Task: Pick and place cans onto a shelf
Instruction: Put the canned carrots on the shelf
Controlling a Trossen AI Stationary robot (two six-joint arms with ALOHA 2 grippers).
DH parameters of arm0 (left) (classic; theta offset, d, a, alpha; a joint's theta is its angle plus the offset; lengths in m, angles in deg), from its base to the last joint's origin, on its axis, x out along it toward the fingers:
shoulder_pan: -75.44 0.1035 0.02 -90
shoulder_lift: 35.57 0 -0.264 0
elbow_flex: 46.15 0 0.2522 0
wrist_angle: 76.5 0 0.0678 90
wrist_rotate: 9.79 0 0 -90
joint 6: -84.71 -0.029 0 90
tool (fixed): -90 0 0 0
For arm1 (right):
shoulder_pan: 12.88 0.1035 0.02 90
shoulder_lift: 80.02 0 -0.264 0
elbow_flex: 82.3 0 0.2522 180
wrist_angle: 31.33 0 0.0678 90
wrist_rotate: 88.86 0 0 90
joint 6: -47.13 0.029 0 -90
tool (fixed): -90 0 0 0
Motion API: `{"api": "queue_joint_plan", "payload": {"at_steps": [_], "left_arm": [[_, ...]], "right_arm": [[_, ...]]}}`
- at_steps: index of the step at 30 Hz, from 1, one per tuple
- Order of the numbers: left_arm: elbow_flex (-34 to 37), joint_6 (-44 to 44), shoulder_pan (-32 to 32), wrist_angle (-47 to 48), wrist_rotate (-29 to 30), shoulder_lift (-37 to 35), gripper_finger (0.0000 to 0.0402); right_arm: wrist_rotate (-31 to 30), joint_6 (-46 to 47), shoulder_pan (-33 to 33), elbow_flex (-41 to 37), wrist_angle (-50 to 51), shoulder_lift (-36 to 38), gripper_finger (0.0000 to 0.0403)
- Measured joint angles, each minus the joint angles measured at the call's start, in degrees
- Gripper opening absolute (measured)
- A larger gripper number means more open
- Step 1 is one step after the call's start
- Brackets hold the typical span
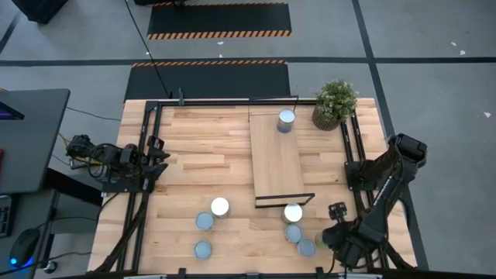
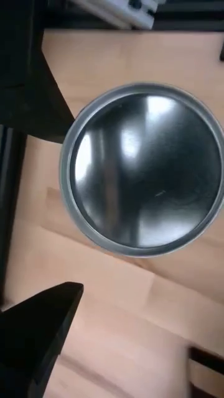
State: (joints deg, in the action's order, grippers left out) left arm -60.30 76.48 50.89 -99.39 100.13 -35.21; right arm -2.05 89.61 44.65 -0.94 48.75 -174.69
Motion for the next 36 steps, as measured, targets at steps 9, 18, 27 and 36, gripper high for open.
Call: {"api": "queue_joint_plan", "payload": {"at_steps": [9, 18, 27, 36], "left_arm": [[0.0, 0.02, 0.0, 0.0, 0.44, 0.0, 0.0149], [0.0, 0.45, 0.0, 0.02, 0.42, 0.0, 0.0149], [0.0, 0.52, -0.01, 0.02, 0.42, 0.0, 0.0149], [0.0, 1.68, -0.02, 0.48, 0.42, 0.0, 0.0149]], "right_arm": [[-0.69, -13.41, -1.82, 0.0, -2.69, -0.07, 0.0374], [0.21, -21.04, -1.96, 0.01, -9.82, -5.78, 0.0372], [1.45, -18.65, -2.66, 0.81, -9.62, -7.5, 0.0356], [0.42, -15.97, -2.92, 0.87, -9.33, -7.43, 0.0316]]}}
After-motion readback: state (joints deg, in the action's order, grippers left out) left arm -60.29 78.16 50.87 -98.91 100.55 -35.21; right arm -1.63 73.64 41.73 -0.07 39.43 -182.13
